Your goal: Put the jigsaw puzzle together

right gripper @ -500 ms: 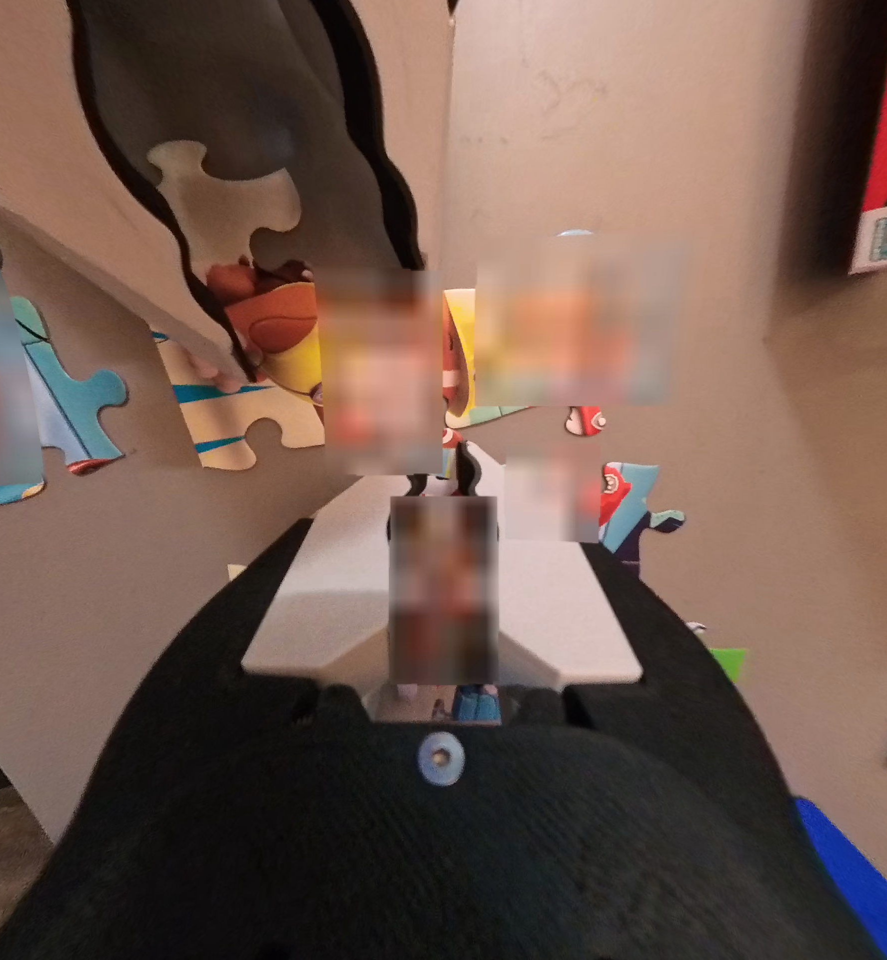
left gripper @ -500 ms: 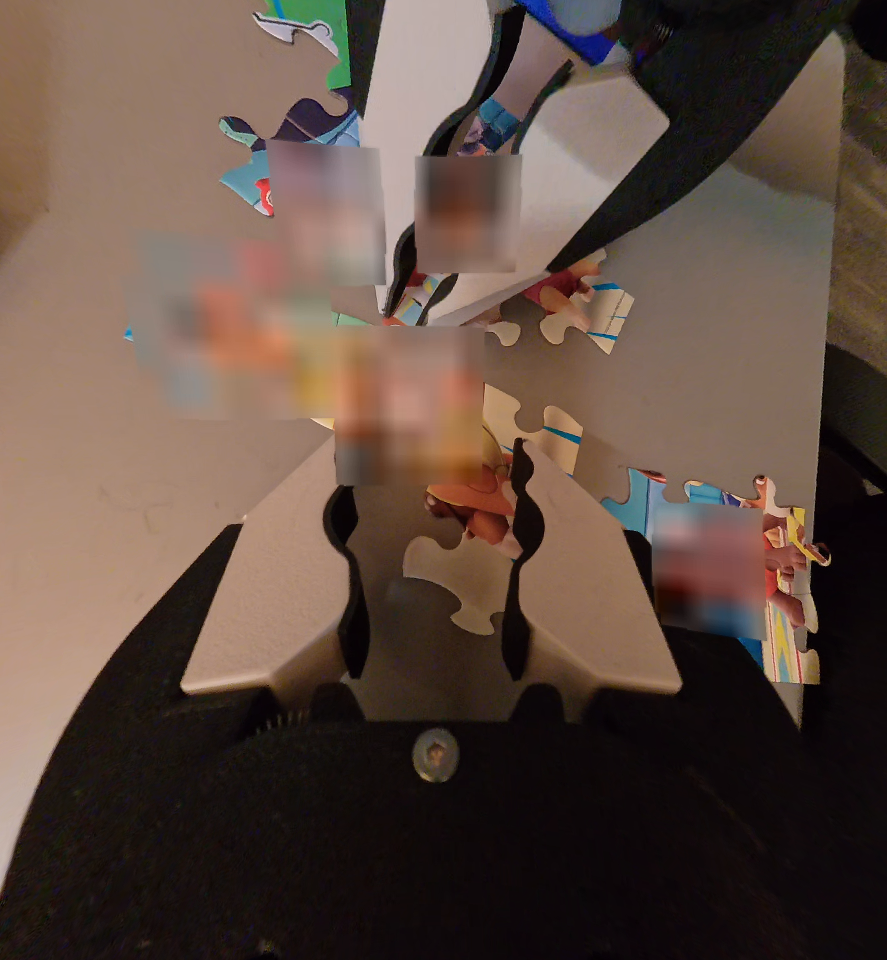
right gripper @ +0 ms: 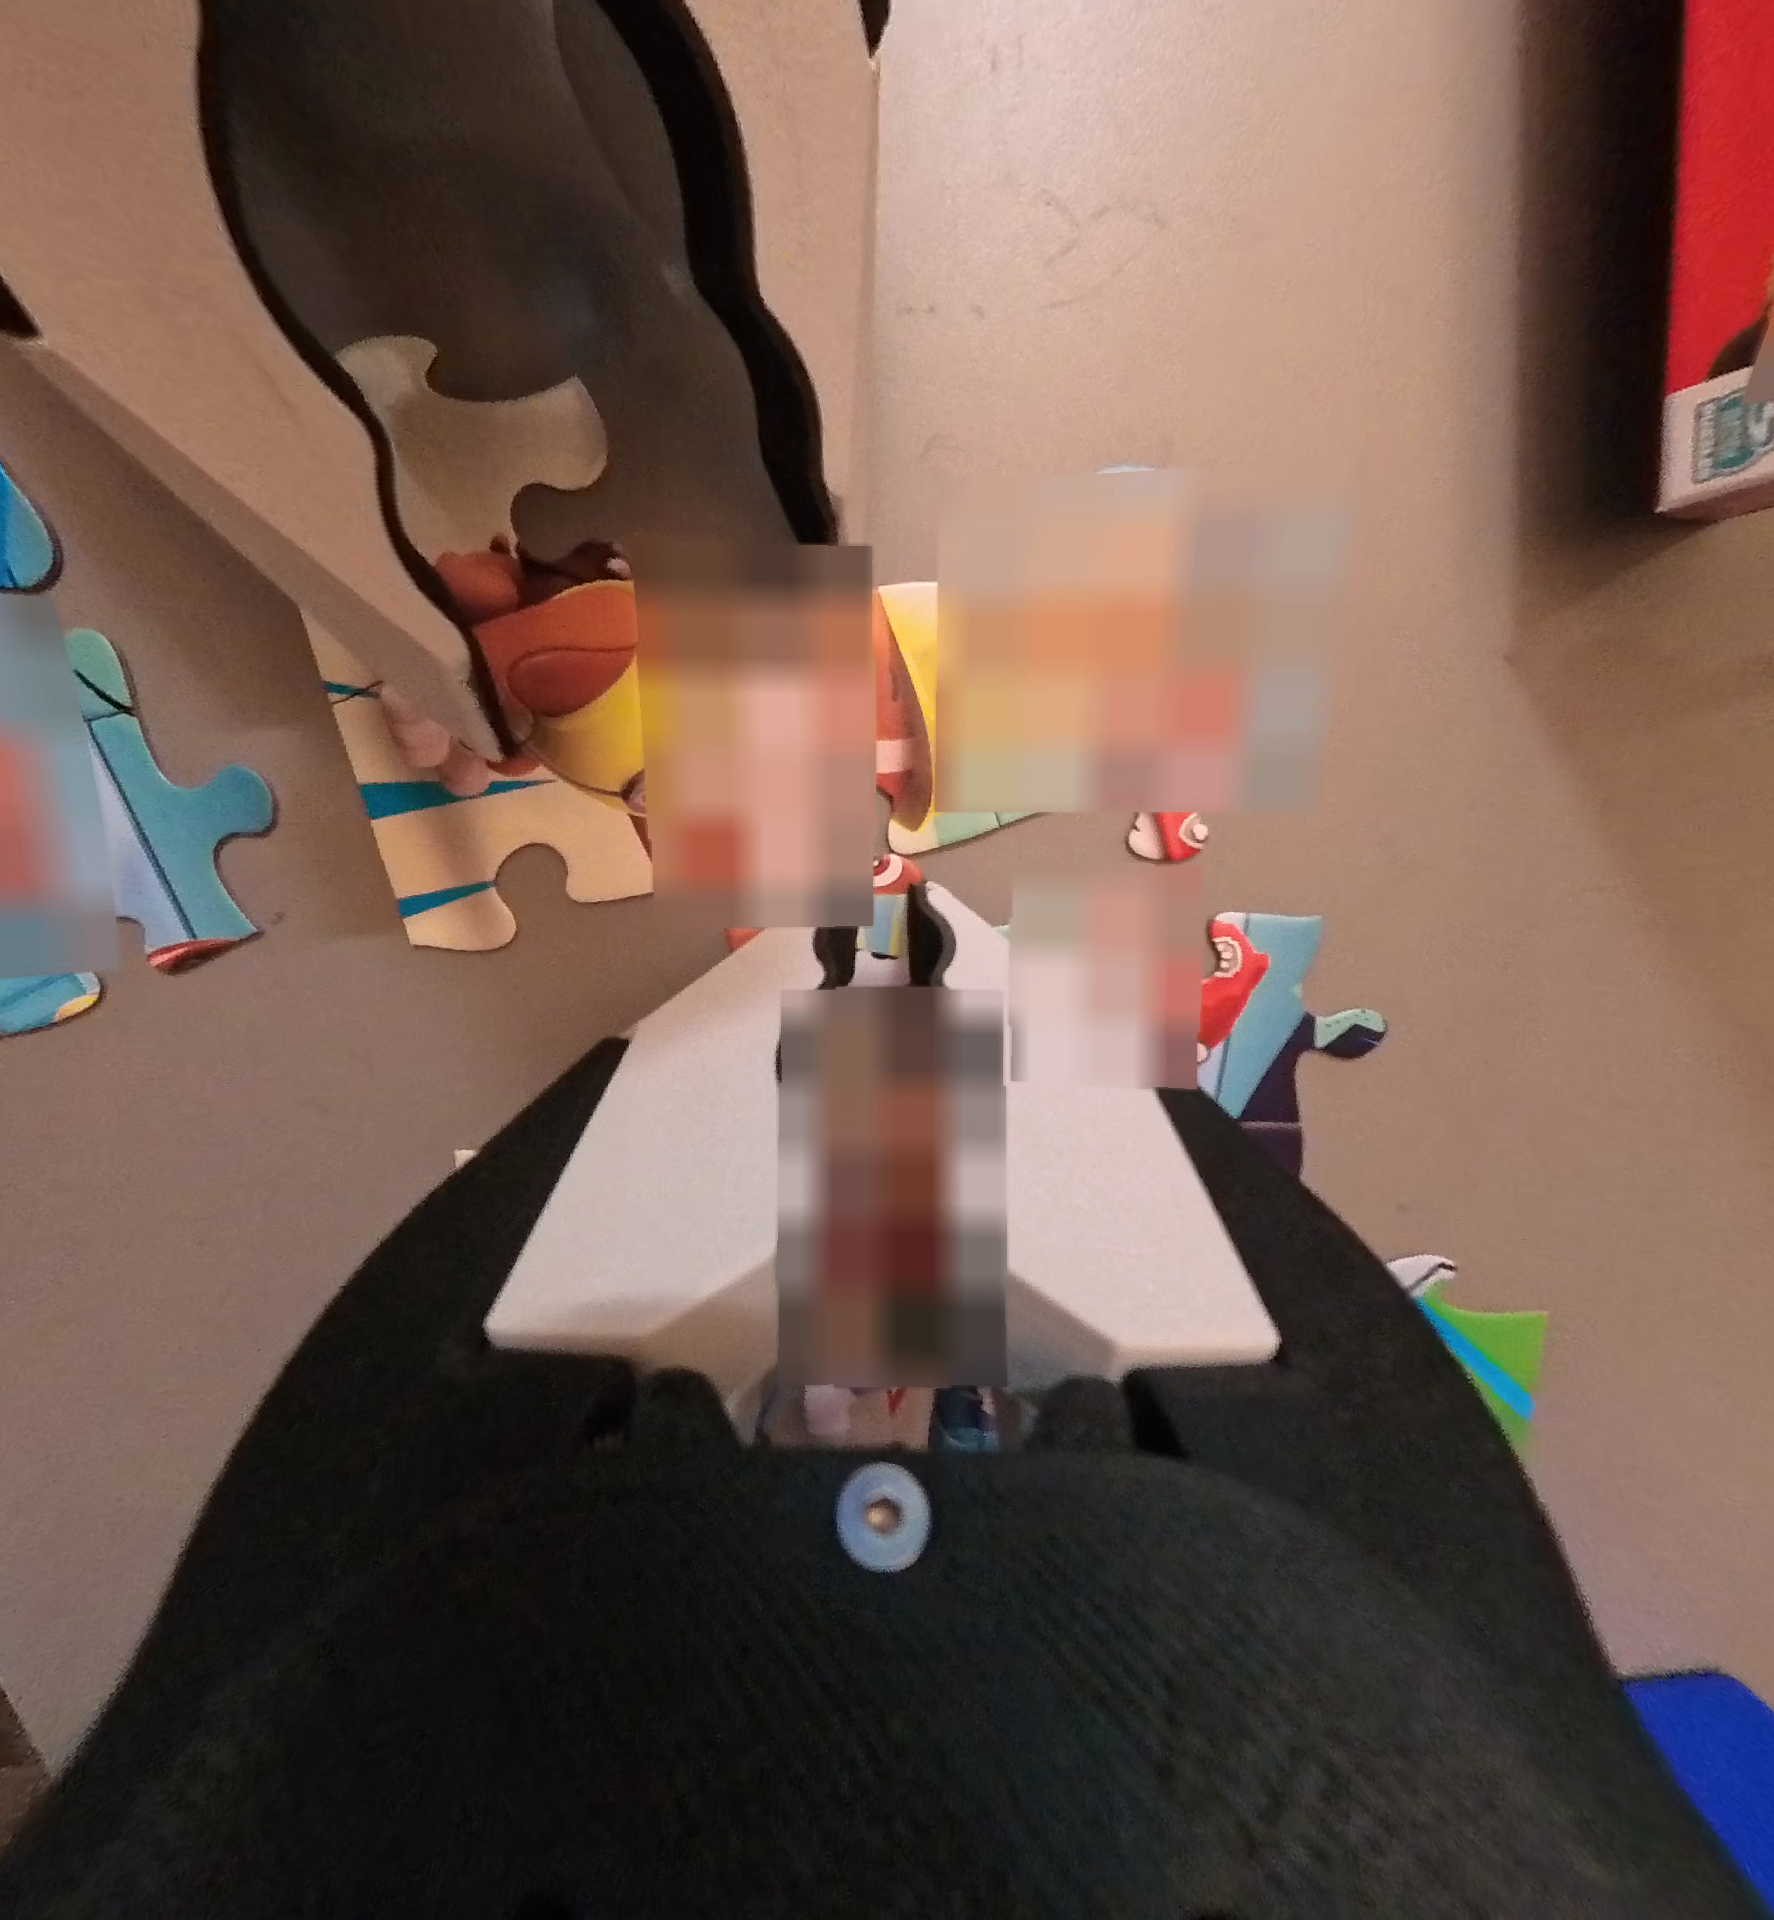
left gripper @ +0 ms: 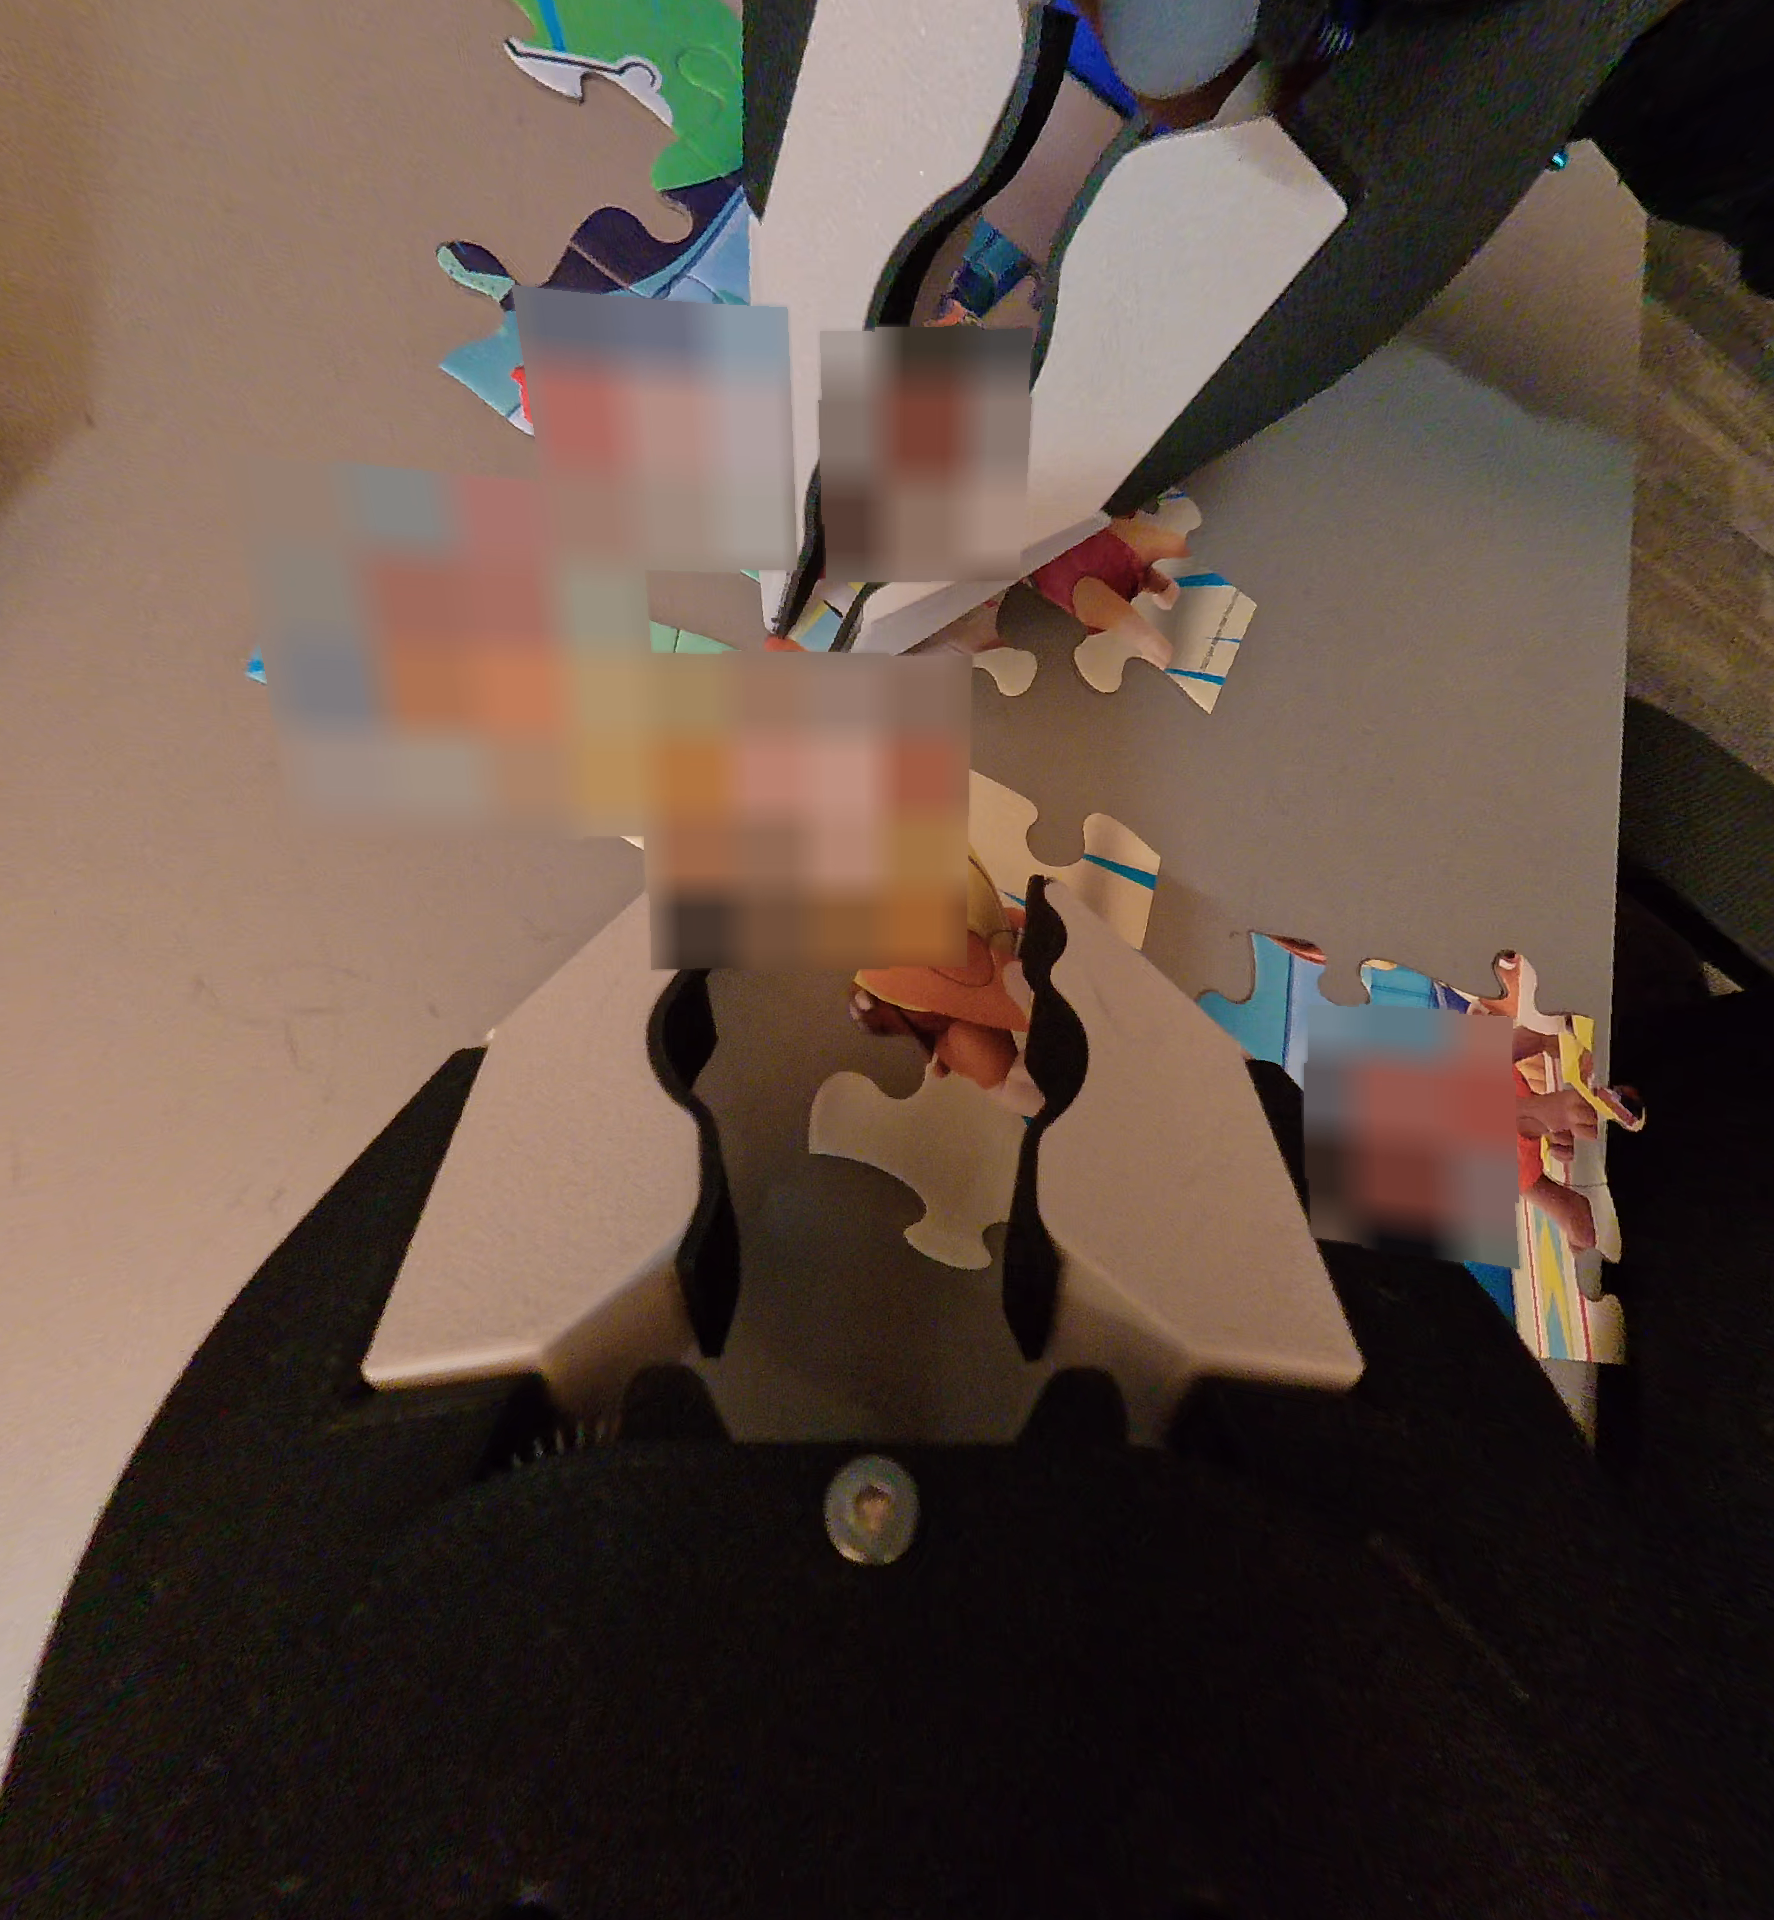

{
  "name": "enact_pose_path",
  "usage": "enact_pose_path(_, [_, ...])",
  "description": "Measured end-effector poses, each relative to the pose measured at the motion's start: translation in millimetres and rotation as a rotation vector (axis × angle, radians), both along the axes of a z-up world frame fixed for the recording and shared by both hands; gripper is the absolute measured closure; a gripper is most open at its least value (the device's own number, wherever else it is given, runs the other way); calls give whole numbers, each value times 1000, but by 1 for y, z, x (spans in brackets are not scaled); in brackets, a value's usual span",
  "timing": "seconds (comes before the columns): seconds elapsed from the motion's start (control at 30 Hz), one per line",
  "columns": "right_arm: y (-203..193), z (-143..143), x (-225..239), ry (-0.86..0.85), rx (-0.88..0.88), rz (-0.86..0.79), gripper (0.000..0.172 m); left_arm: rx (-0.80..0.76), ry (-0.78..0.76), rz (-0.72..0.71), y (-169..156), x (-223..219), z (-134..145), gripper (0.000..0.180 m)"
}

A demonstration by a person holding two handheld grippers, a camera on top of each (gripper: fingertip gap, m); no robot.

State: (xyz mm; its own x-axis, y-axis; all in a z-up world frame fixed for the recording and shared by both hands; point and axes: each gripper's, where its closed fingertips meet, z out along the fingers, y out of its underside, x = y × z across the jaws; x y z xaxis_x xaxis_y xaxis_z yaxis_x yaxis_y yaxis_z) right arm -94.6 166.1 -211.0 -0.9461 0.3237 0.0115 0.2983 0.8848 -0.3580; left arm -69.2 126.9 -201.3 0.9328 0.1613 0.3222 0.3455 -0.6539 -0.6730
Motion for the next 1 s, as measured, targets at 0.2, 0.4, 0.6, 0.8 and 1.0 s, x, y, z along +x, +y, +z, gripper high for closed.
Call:
enact_pose_path(0.2, [3,4,3,4,5,-1,172,4,-4,2,1,-1,0,124])
enact_pose_path(0.4, [26,43,-15,145,-164,-268,172,7,-3,-1,1,-1,0,124])
enact_pose_path(0.6, [63,58,-7,225,-245,-451,168,18,-9,-14,4,0,0,124])
enact_pose_path(0.8, [43,28,-11,216,-55,-353,144,22,-13,-13,4,-1,0,125])
enact_pose_path(1.0, [49,15,-53,158,-126,-503,100,27,-10,-6,4,-1,0,125])
